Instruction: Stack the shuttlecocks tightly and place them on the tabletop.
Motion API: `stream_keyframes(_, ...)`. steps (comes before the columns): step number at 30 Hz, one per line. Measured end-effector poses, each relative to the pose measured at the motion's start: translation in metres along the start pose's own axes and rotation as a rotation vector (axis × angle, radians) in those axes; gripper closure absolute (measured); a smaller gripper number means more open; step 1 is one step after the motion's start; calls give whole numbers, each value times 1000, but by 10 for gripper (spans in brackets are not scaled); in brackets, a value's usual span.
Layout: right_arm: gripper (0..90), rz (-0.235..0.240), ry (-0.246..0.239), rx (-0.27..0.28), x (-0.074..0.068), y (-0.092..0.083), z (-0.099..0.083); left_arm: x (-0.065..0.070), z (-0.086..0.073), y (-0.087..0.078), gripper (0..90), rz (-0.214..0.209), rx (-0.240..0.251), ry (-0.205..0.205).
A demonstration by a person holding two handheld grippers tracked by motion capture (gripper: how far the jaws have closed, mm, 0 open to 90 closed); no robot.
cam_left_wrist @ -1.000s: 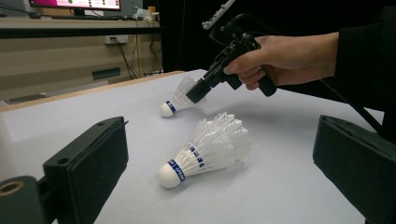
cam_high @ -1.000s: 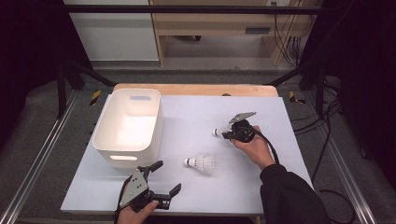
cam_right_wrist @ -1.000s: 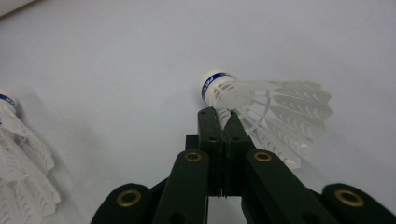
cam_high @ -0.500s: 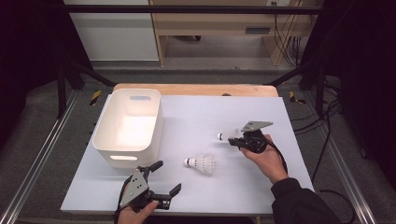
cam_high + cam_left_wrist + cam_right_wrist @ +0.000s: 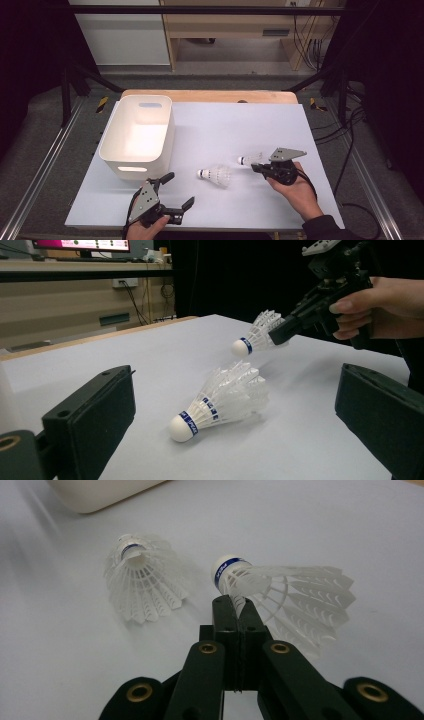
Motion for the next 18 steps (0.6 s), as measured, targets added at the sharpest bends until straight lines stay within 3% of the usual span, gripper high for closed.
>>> stream_keyframes(8, 900, 9, 4, -8, -10, -5, -13, 1, 0, 0, 25, -2, -4, 2)
stream_keyframes(18, 900, 35, 5, -6, -26, -3, -15, 0, 0, 0, 25, -2, -2, 0)
Point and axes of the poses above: each handheld gripper's, and its own axes: y roughly forward along the jaws, z roughly out of its top, x roughly to its right, the point moved 9 cm from there along y, roughly forward along the jaws, and after that the axes turned 11 degrees about x, right-handed, at the moved point
